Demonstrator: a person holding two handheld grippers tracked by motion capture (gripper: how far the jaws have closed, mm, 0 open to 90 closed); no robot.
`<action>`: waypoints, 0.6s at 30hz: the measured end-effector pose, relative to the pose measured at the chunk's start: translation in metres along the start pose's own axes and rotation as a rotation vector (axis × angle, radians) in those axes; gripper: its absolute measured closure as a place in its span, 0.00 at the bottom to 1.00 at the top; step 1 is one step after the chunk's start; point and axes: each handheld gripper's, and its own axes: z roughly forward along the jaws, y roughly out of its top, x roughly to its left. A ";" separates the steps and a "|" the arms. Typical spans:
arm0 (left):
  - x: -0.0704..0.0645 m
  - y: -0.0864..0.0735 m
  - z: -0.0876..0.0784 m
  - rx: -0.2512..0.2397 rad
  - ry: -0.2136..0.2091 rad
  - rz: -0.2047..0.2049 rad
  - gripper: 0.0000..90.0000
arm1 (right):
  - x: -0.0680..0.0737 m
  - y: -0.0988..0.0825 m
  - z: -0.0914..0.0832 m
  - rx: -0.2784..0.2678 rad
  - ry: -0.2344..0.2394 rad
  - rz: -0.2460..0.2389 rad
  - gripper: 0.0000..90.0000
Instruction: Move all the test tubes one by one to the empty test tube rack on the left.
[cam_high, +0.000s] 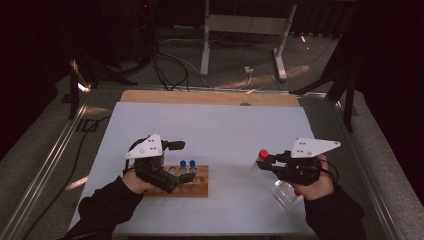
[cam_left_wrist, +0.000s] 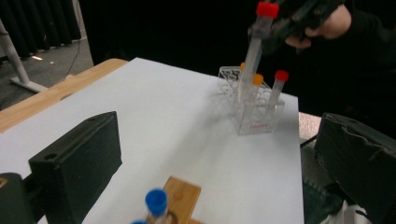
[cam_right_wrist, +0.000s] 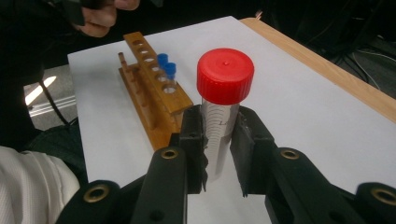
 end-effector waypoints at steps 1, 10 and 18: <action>0.000 0.002 0.003 0.003 -0.001 0.000 0.04 | 0.001 0.001 0.002 0.001 0.004 -0.002 0.83; -0.008 0.019 0.024 0.006 -0.036 0.026 0.07 | 0.011 0.004 0.016 0.021 0.050 -0.023 0.83; -0.017 0.030 0.046 0.011 -0.071 0.056 0.17 | 0.017 0.006 0.026 0.027 0.085 -0.032 0.83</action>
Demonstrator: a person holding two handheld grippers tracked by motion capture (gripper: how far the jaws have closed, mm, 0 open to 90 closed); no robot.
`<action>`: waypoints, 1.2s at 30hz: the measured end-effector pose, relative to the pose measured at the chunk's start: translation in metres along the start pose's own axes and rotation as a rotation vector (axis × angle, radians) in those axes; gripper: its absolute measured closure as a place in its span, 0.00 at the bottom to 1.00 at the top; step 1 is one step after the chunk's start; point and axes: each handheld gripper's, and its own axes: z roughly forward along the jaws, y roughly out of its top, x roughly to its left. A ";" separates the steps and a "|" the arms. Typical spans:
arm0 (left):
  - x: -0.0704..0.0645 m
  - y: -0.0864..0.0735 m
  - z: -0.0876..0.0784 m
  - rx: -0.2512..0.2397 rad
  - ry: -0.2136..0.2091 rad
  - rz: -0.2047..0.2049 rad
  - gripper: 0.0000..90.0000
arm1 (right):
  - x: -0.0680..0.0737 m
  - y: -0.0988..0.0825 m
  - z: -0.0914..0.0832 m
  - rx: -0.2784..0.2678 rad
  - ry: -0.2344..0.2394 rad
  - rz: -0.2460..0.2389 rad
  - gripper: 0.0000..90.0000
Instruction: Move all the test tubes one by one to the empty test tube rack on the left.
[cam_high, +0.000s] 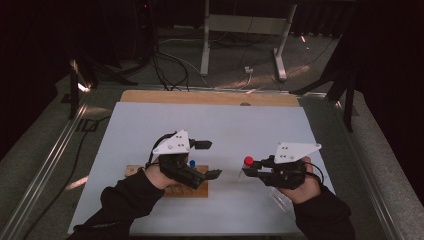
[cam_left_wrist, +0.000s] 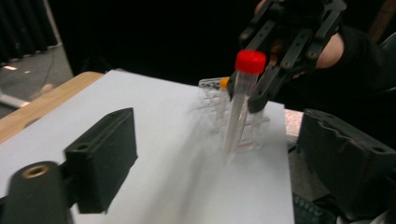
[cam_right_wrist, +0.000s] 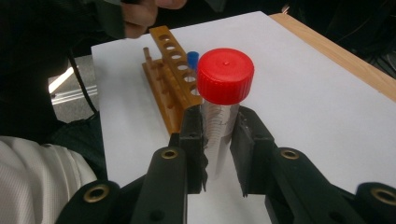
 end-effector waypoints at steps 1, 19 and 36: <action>-0.001 0.001 0.002 0.000 -0.006 0.002 0.18 | 0.001 0.000 0.001 0.003 0.000 -0.002 0.83; -0.014 0.009 0.033 -0.004 -0.059 0.054 0.51 | 0.008 0.003 0.014 0.019 0.039 -0.014 0.83; -0.019 0.011 0.045 -0.011 -0.070 0.103 0.78 | 0.010 0.004 0.018 0.027 0.048 -0.022 0.83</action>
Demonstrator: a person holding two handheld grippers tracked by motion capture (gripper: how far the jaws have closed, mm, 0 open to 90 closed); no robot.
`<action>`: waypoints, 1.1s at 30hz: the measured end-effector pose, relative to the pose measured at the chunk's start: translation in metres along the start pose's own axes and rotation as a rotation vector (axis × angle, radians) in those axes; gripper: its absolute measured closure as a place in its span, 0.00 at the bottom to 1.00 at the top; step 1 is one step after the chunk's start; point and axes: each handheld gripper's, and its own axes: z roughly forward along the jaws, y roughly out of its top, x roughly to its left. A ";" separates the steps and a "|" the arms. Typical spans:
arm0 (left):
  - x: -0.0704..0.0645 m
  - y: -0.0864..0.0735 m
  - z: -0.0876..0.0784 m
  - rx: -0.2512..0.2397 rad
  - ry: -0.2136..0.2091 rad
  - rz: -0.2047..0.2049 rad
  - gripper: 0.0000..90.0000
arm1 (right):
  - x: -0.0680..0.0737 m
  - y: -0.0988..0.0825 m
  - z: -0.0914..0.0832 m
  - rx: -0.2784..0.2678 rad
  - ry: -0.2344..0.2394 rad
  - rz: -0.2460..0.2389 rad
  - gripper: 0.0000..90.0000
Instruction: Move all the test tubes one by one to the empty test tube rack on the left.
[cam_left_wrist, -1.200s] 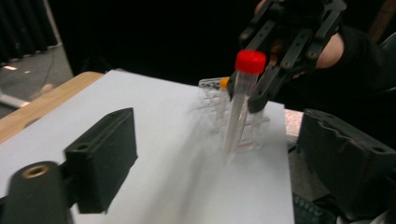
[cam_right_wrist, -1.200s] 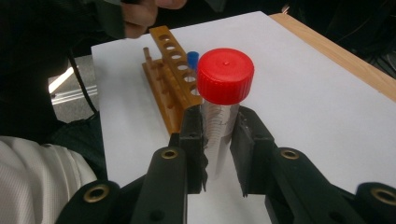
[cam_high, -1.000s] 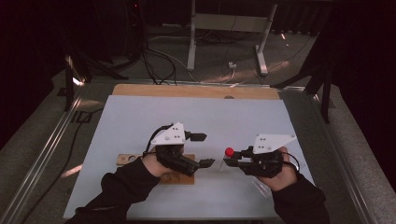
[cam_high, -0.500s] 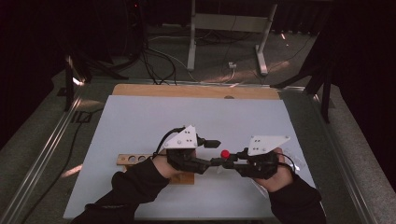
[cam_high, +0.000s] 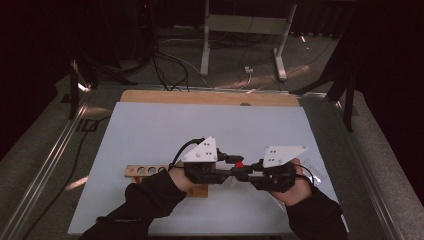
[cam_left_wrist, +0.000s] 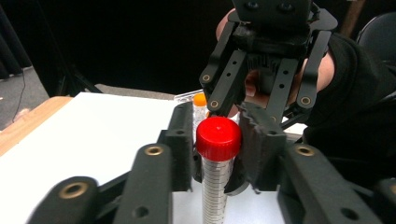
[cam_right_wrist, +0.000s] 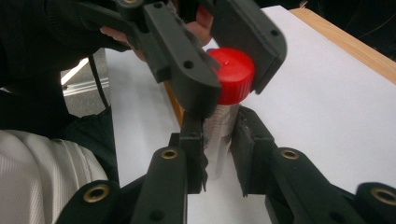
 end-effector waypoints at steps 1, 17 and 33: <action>0.000 0.000 0.000 -0.001 -0.001 0.003 0.78 | 0.000 0.000 0.000 0.000 -0.001 0.000 0.83; 0.011 0.012 -0.026 -0.036 0.042 -0.003 0.80 | -0.004 0.001 -0.022 -0.157 -0.061 0.021 0.52; 0.026 0.010 -0.086 -0.036 0.199 -0.009 0.80 | -0.014 -0.011 -0.050 -0.249 -0.206 0.151 0.00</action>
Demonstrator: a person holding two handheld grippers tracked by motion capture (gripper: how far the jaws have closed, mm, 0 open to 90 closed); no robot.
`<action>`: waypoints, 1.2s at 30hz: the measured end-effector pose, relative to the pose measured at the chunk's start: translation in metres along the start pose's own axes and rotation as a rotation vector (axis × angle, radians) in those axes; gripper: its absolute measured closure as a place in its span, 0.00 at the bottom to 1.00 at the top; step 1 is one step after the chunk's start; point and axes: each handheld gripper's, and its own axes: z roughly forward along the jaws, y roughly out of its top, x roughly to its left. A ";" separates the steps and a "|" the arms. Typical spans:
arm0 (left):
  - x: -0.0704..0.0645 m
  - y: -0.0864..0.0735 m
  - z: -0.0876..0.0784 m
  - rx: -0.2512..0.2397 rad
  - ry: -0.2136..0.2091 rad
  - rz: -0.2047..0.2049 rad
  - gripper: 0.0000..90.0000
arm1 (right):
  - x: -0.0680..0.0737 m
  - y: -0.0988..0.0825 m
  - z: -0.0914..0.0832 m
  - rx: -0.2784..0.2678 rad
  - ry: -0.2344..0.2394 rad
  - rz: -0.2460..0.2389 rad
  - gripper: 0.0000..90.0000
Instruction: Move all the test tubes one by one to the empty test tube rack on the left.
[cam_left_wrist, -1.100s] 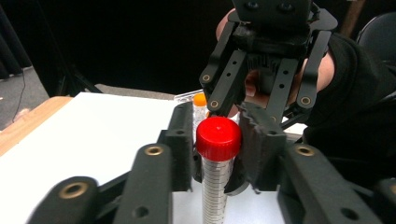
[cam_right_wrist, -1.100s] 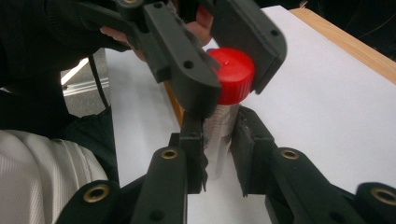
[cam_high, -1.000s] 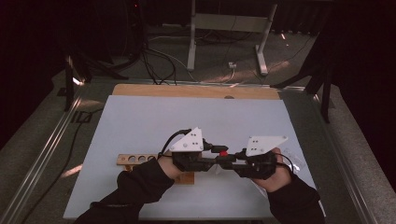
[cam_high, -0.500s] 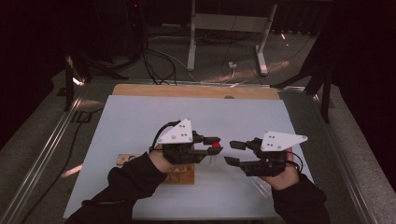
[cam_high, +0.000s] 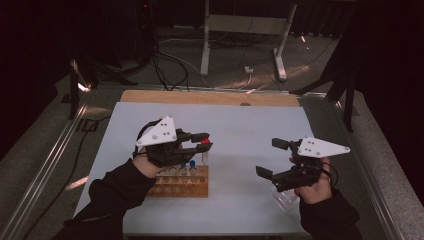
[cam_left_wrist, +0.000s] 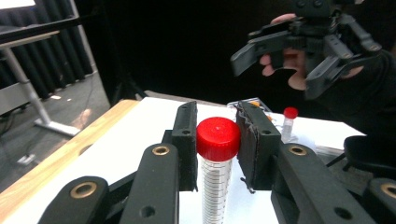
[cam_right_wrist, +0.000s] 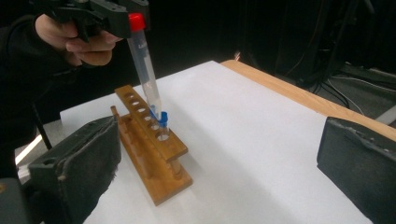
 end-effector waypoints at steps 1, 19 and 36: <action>0.001 -0.001 -0.003 0.004 0.006 -0.005 0.80 | -0.001 0.000 -0.001 -0.001 -0.004 0.003 0.00; 0.021 -0.023 -0.063 0.017 0.152 -0.050 0.80 | -0.006 -0.007 -0.015 0.004 -0.065 0.007 0.00; 0.025 -0.071 -0.056 0.046 0.151 -0.140 0.80 | -0.005 -0.008 -0.019 0.010 -0.087 -0.002 0.00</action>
